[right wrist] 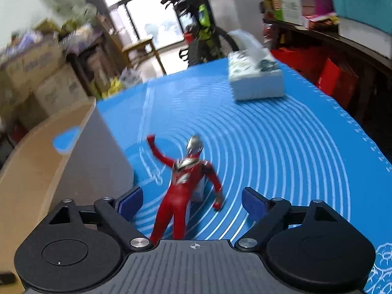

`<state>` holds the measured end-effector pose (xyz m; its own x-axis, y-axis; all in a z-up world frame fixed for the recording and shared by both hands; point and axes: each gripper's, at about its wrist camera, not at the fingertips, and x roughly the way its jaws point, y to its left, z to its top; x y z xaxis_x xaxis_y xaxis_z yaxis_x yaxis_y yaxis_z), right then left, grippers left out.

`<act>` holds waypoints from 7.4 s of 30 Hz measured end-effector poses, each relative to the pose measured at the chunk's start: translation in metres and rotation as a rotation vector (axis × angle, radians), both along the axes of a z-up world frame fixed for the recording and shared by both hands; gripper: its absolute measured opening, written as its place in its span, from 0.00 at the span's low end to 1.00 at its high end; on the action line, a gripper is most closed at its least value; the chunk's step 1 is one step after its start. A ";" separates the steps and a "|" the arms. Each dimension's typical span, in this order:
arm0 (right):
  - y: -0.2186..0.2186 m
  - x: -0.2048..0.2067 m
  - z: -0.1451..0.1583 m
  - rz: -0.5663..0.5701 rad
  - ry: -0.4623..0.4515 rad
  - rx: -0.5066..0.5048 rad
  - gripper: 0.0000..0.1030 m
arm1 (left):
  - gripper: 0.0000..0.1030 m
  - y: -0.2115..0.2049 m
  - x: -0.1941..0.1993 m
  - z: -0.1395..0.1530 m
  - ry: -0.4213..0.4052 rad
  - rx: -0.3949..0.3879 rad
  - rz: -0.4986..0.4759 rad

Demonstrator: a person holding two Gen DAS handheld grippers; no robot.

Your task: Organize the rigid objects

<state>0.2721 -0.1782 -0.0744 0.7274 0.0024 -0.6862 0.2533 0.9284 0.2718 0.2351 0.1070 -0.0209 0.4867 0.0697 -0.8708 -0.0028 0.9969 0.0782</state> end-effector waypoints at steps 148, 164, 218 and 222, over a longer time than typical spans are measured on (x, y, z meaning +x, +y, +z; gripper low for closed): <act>0.056 -0.052 0.122 0.209 -0.428 -0.167 0.41 | 0.11 -0.003 -0.001 0.002 -0.011 0.004 0.009; 0.147 -0.044 0.076 0.509 -0.144 -0.211 0.37 | 0.11 -0.004 -0.001 0.003 -0.013 0.008 0.008; 0.044 -0.220 0.216 0.213 -0.307 -0.216 0.96 | 0.85 -0.066 -0.137 0.134 -0.359 -0.029 -0.062; 0.042 -0.244 0.227 0.210 -0.323 -0.226 0.96 | 0.85 -0.068 -0.160 0.143 -0.380 -0.037 -0.058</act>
